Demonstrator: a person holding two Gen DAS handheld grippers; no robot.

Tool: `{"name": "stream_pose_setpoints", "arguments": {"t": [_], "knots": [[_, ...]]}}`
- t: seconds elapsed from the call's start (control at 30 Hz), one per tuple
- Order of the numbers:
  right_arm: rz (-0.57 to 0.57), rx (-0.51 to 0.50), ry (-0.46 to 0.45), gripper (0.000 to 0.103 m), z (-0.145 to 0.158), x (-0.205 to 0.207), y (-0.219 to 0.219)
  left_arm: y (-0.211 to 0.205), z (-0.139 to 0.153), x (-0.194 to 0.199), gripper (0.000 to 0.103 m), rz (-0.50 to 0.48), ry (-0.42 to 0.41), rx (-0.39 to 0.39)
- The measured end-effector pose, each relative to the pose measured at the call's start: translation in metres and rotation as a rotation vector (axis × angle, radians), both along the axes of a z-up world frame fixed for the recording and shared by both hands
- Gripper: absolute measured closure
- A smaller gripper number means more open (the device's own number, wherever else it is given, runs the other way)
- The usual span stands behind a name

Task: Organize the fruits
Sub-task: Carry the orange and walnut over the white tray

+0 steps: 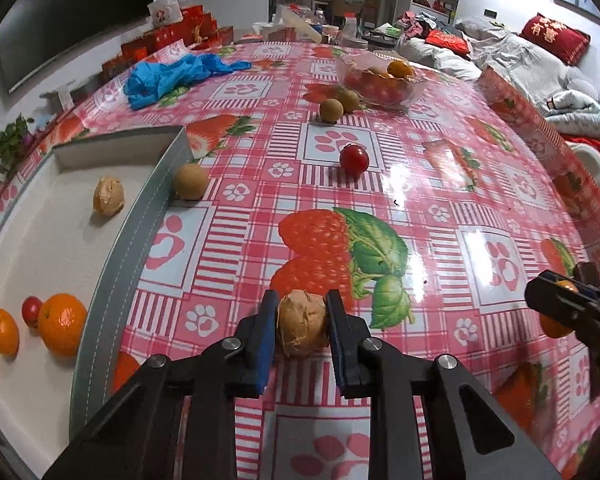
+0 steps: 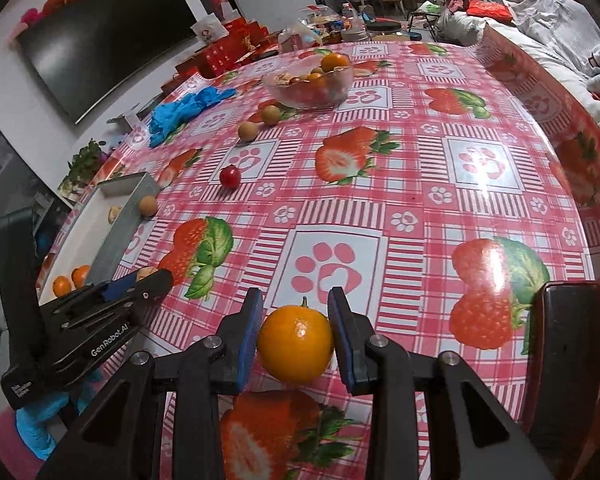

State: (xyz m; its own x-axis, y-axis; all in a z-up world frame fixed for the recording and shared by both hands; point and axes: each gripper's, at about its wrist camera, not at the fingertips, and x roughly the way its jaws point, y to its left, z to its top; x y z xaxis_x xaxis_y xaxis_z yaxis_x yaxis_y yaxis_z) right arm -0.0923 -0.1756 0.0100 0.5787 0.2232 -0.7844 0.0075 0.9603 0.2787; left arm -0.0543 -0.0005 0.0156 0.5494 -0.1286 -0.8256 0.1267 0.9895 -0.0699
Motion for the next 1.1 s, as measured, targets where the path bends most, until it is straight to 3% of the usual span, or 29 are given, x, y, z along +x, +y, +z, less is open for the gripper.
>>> {"name": "stream_pose_setpoints", "arguments": {"t": [0.53, 1.1], "knots": [[0.077, -0.025, 0.019, 0.066, 0.014, 0.011, 0.047, 0.055, 0.049, -0.018, 0.077, 0.069, -0.084, -0.088], [0.285, -0.020, 0.001, 0.066, 0.047, 0.059, 0.171, 0.162, 0.061, -0.024, 0.077, 0.264, -0.151, -0.048]]}}
